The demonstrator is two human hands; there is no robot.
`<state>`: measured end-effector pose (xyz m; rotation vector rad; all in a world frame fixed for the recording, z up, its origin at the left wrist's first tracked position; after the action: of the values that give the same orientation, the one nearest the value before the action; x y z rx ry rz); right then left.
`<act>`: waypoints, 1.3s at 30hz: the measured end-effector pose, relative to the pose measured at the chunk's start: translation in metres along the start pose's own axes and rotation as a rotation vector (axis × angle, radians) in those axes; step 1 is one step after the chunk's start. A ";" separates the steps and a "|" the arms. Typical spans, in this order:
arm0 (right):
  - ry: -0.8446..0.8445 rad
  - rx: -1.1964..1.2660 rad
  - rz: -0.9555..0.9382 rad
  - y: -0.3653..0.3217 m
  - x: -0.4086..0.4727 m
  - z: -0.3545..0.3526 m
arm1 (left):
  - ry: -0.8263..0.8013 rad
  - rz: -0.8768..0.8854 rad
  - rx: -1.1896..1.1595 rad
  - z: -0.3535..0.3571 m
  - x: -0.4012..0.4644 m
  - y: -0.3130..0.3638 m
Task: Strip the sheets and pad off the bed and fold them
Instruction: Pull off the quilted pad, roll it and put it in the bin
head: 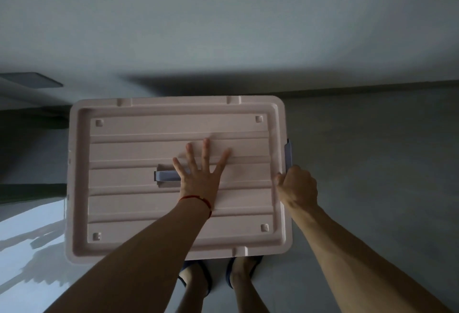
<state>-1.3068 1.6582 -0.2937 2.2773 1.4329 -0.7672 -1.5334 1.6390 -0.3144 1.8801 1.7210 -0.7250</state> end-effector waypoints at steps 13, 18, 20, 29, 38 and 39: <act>0.036 -0.054 -0.016 -0.018 0.029 -0.015 | -0.003 0.074 -0.106 -0.011 0.024 -0.018; 0.099 0.004 -0.053 -0.021 0.023 -0.016 | -0.009 0.134 -0.092 -0.020 0.020 -0.021; 0.153 0.007 -0.131 -0.036 0.012 -0.014 | 0.051 0.183 -0.149 -0.022 0.009 -0.036; -0.078 -0.453 -0.875 -0.208 -0.057 0.054 | 0.475 -0.745 -0.584 0.011 -0.061 -0.246; -0.088 -0.648 -0.832 -0.222 -0.062 0.071 | 0.095 -0.816 -1.047 0.067 -0.085 -0.274; -0.088 -0.655 -0.836 -0.221 -0.062 0.071 | 0.103 -0.818 -1.052 0.068 -0.086 -0.273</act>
<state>-1.5459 1.6699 -0.3131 1.1215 2.1947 -0.4678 -1.8151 1.5542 -0.3073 0.4952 2.2717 0.1001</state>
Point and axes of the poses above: each hand's wrist, its own x-axis towards the middle knuckle, its own z-axis out of the palm, y = z × x, the point moved 3 cm from there along x, towards the middle knuckle, and after that the axes turned 2 degrees about -x, right-handed, at the moved point
